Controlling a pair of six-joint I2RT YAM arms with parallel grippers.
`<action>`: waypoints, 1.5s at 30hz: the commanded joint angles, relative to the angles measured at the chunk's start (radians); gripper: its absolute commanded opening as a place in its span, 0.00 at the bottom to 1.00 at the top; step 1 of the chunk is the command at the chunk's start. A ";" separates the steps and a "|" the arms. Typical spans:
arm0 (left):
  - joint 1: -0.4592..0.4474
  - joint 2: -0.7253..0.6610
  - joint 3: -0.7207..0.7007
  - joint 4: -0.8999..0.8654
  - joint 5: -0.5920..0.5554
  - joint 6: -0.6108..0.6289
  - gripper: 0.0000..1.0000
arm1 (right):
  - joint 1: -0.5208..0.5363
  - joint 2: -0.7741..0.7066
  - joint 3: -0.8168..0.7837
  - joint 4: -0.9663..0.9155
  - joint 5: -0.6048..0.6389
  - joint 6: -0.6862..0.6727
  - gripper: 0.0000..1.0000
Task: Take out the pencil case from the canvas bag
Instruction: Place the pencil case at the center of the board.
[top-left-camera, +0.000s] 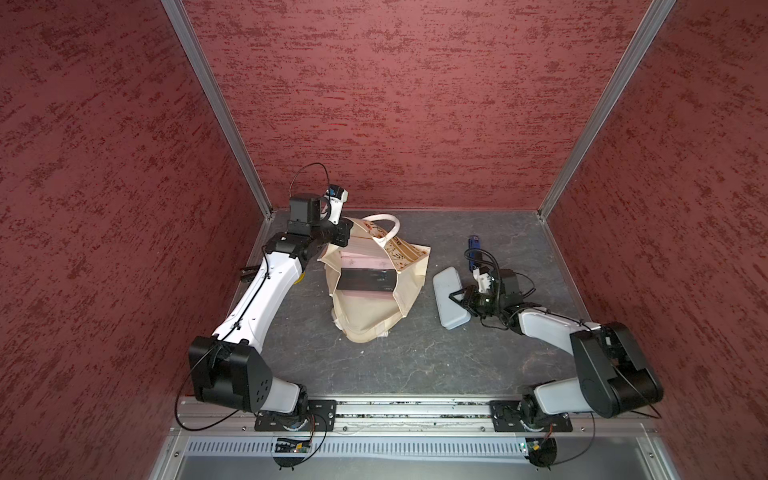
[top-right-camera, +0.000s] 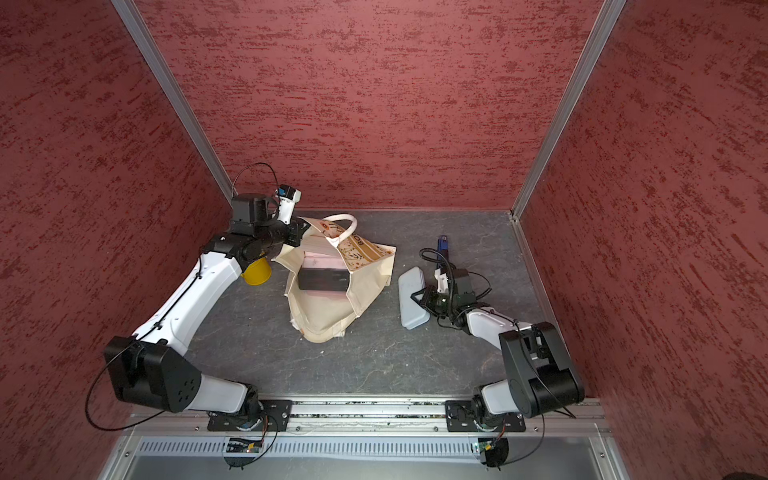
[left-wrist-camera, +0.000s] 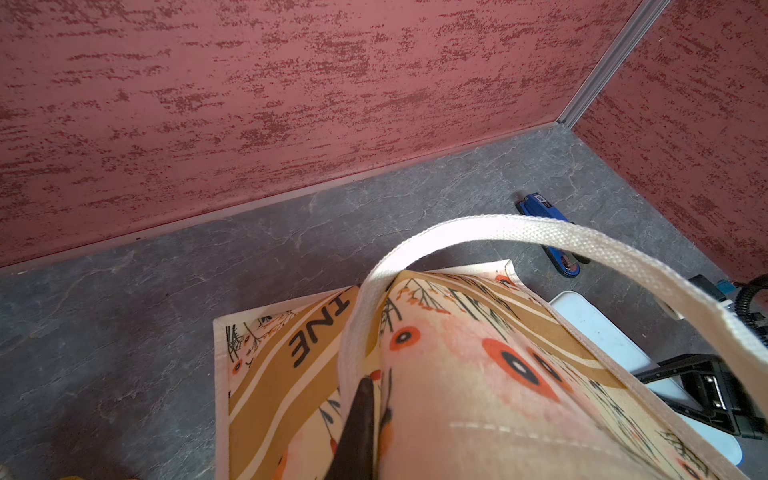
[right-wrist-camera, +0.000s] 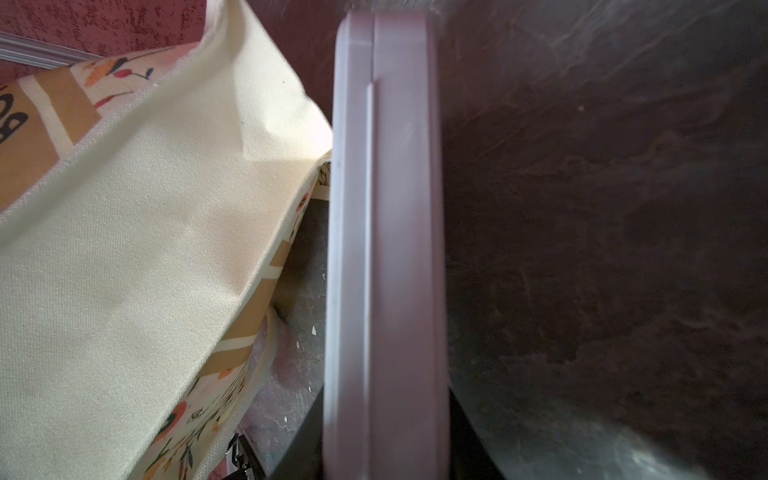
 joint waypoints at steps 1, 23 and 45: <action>0.012 -0.007 -0.005 0.053 0.004 -0.024 0.00 | -0.001 0.013 -0.008 0.085 -0.022 0.040 0.09; 0.007 -0.011 -0.011 0.058 0.001 -0.020 0.00 | -0.002 0.071 0.010 0.071 0.046 0.014 0.47; 0.009 -0.009 -0.004 0.050 -0.001 -0.023 0.00 | -0.003 0.122 0.124 -0.062 0.139 -0.055 0.57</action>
